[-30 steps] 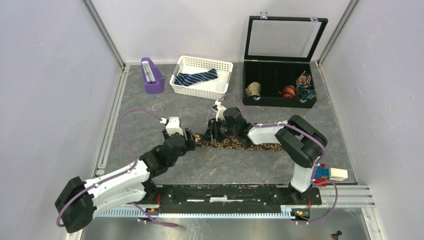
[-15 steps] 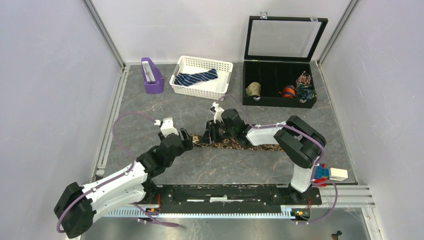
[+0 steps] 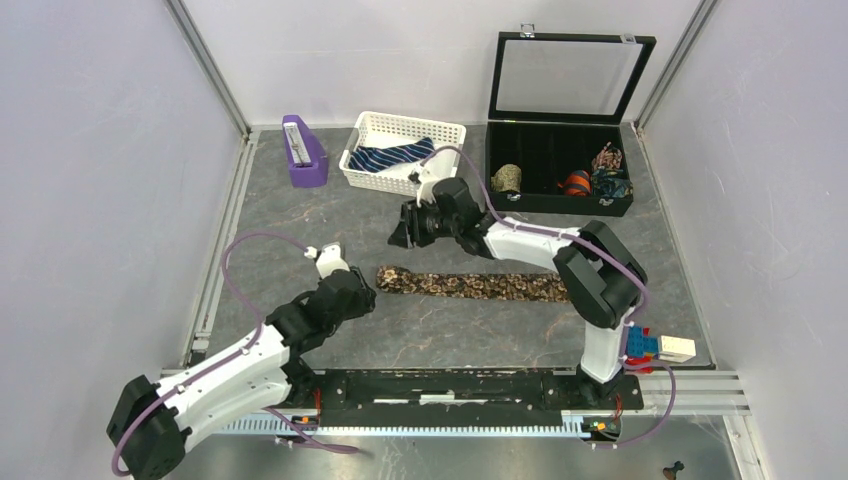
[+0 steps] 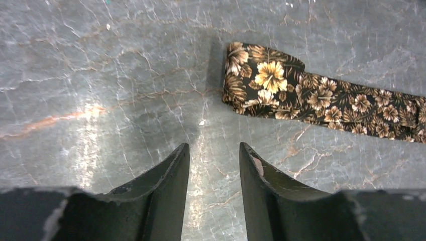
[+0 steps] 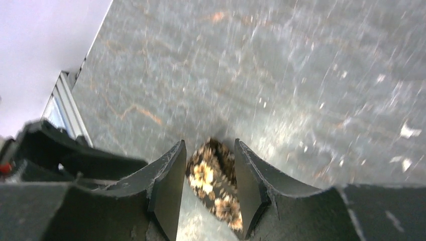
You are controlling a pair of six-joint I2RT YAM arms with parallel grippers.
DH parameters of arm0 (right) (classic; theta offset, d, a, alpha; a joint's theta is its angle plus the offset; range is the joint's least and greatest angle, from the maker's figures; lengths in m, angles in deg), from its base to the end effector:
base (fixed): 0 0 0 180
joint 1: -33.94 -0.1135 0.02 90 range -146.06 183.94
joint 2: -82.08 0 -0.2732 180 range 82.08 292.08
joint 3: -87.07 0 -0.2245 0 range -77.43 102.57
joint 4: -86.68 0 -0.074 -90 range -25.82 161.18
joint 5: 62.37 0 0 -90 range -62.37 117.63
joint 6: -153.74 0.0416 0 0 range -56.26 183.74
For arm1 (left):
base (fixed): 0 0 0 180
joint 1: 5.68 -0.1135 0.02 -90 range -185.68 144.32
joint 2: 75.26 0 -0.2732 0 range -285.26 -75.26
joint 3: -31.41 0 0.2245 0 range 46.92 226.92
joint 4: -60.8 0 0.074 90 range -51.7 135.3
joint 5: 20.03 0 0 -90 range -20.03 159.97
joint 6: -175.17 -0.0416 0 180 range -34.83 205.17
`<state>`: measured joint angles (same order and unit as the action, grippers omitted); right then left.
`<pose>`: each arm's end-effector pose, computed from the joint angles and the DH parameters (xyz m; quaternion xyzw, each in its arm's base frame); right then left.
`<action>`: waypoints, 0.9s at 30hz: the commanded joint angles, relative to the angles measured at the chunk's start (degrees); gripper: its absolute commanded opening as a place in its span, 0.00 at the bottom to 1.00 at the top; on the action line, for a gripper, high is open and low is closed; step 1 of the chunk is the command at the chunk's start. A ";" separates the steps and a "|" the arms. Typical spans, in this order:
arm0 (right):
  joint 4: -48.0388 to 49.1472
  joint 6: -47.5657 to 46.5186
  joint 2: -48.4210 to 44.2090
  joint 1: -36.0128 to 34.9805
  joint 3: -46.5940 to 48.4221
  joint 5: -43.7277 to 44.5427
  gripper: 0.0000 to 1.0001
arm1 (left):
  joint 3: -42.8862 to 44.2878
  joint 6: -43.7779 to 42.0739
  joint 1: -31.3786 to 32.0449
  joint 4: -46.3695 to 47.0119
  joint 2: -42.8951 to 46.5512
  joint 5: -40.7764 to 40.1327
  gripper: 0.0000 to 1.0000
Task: Roll the ties
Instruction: Roll the tie at the center of the board.
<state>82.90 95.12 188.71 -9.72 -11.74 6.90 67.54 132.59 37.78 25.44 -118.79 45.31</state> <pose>0.2788 0.2864 0.2237 -0.1813 0.8339 0.4262 0.3002 0.1039 -0.0745 0.1968 -0.1164 0.8916 -0.1416 0.4141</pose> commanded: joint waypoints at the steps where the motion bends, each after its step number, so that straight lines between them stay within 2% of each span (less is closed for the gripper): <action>1: -3.53 -2.83 5.14 0.94 7.03 0.87 0.46 | -1.57 5.25 -0.21 1.09 -1.07 5.28 0.46; 6: -5.84 -3.21 11.44 1.00 12.15 -0.51 0.40 | -5.37 6.75 -0.22 12.06 -4.81 8.09 0.43; 12: -4.52 -2.77 13.41 0.43 10.45 -1.86 0.33 | -6.79 8.36 -0.23 21.73 -12.69 9.01 0.41; 16: -3.89 -2.66 13.53 -0.55 8.77 -2.50 0.32 | -6.43 8.40 -0.22 23.20 -15.29 8.29 0.39; 27: -1.33 -1.76 13.47 -1.69 5.38 -4.42 0.32 | -7.82 7.61 -0.23 24.17 -14.66 4.63 0.35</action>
<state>79.56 93.22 202.79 -11.16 -4.92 3.58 61.13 138.67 37.78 47.34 -133.74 52.83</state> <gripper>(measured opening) 0.317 0.364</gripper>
